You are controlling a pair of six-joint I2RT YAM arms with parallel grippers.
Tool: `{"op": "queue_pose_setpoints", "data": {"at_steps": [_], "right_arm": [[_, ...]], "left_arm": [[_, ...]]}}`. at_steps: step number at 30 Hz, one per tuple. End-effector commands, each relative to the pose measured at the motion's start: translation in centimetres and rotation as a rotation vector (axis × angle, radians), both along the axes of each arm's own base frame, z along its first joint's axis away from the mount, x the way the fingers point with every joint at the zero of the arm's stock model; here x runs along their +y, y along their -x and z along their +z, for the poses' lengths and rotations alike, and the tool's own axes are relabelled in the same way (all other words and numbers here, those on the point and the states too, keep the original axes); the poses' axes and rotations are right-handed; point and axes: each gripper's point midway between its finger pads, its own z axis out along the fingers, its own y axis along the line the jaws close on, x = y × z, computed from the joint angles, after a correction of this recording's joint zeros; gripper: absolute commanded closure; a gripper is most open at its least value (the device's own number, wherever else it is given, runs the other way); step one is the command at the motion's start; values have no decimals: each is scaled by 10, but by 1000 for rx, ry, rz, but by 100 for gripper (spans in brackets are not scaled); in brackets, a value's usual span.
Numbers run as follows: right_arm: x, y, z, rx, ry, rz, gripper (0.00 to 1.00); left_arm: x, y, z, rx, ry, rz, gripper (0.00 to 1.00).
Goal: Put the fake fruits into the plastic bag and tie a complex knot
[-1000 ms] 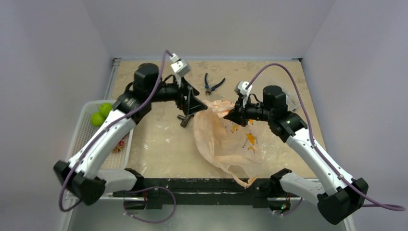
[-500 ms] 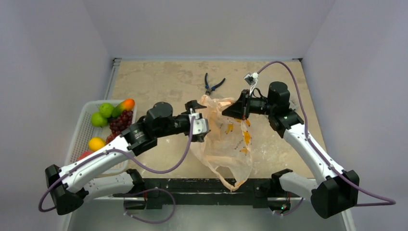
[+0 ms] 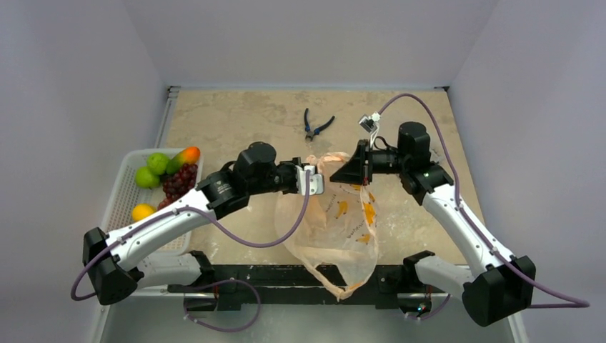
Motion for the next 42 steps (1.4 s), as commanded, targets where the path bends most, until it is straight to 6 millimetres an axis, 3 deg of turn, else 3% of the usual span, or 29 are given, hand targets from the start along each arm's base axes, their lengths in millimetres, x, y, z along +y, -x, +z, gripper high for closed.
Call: {"op": "queue_pose_setpoints", "data": {"at_steps": [1, 7, 12, 16, 17, 19, 31, 34, 37, 38, 42], "right_arm": [[-10, 10, 7, -113, 68, 40, 100], [-22, 2, -10, -145, 163, 5, 100], [-21, -1, -6, -155, 158, 2, 100], [-17, -6, -1, -116, 120, -31, 100], [-16, -6, 0, -105, 109, -38, 100], [-14, -7, 2, -72, 80, -49, 100], [-10, -8, 4, -8, 20, -77, 100], [-9, -3, 8, -26, 4, -60, 100], [-10, -1, 6, -22, 13, -60, 100], [-10, 1, 6, -21, 13, -57, 100], [-10, 4, 8, -29, 10, -42, 100]], "left_arm": [[23, 26, 13, 147, 23, -55, 100], [56, 36, 22, 420, 119, -14, 100], [58, 42, 29, 505, 194, 0, 100], [45, 35, 37, 307, 212, 116, 26], [39, 35, 39, 261, 221, 140, 13], [29, 36, 44, 264, 248, 162, 1], [-27, 23, 50, 382, 290, 191, 5], [-32, 15, 44, 418, 290, 227, 5], [-33, 11, 41, 450, 291, 216, 11], [-33, 10, 38, 459, 286, 215, 17], [-25, 3, 26, 500, 262, 226, 58]]}}
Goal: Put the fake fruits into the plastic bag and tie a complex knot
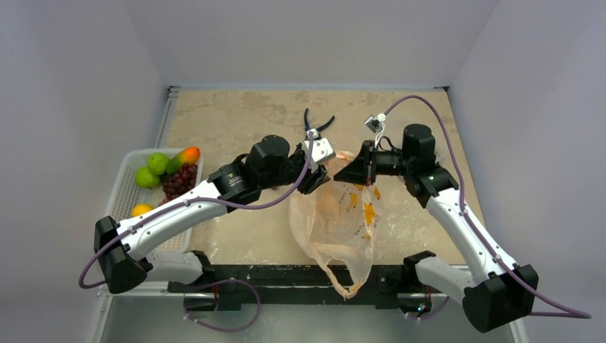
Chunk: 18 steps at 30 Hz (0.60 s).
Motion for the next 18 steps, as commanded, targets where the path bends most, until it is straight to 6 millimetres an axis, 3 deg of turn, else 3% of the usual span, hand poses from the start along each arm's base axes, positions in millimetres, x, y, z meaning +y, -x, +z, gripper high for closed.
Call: {"op": "queue_pose_setpoints", "data": {"at_steps": [1, 5, 7, 12, 18], "right_arm": [[0, 8, 10, -44, -20, 35, 100], [-2, 10, 4, -51, 13, 40, 100], [-6, 4, -4, -73, 63, 11, 100], [-38, -17, -46, -251, 363, -52, 100], [-50, -14, -47, -423, 442, -20, 100]], "left_arm": [[4, -10, 14, 29, 48, 11, 67], [22, -16, 19, 45, 51, 11, 100], [30, -8, 26, 79, 85, -55, 100], [52, 22, 54, 191, 164, -277, 100], [64, 23, 68, 229, 195, -311, 100]]}}
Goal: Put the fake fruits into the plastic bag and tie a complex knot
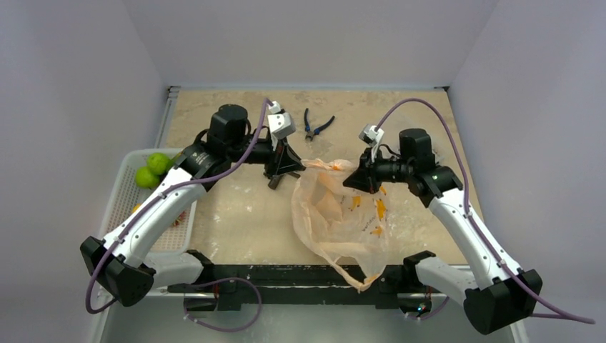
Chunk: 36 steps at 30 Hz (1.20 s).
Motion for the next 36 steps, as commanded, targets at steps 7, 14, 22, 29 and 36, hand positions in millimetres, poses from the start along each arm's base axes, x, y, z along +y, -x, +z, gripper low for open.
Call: {"op": "queue_pose_setpoints", "data": {"at_steps": [7, 14, 22, 29, 36], "right_arm": [[-7, 18, 19, -283, 132, 146, 10], [21, 9, 67, -415, 62, 187, 1], [64, 19, 62, -526, 39, 275, 1], [56, 28, 22, -521, 123, 281, 55], [56, 37, 24, -395, 40, 198, 100]], "left_arm": [[-14, 23, 49, 28, 68, -203, 100], [-28, 38, 40, 102, 43, -352, 100], [-35, 46, 38, 187, 34, -442, 100], [-30, 33, 56, 164, 64, -430, 100], [-27, -3, 50, 154, 35, -284, 89]]}}
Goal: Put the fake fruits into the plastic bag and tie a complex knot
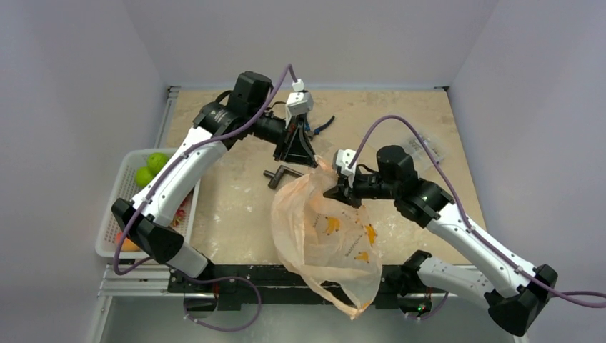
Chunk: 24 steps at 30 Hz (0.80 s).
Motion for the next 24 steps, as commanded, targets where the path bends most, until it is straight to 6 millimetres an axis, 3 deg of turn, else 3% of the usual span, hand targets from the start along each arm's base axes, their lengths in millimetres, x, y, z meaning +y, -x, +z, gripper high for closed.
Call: {"op": "queue_pose_setpoints", "data": {"at_steps": [1, 3, 5, 6, 9, 12, 17, 19, 24], "right_arm": [[3, -2, 16, 69, -86, -79, 100], [7, -1, 21, 146, -147, -116, 100], [4, -8, 19, 251, -187, -205, 100], [0, -15, 15, 293, -198, -252, 100], [-16, -40, 10, 403, -259, -418, 100], [-21, -48, 12, 476, -314, -474, 100], [-17, -50, 15, 559, -390, -494, 100], [-18, -51, 15, 566, -400, -500, 100], [-14, -41, 19, 575, -412, -429, 100]], "left_arm": [[1, -40, 5, -35, 3, 191, 78], [11, -61, 10, -117, 25, 394, 60], [25, -70, 10, -228, 31, 533, 37], [32, -70, 9, -272, 23, 580, 31], [54, -70, 2, -356, -34, 703, 25], [61, -54, -10, -395, -13, 712, 2], [34, -15, -57, -344, -59, 591, 0], [19, -19, -69, -337, -72, 604, 0], [-8, -47, -75, -358, -88, 699, 0]]}}
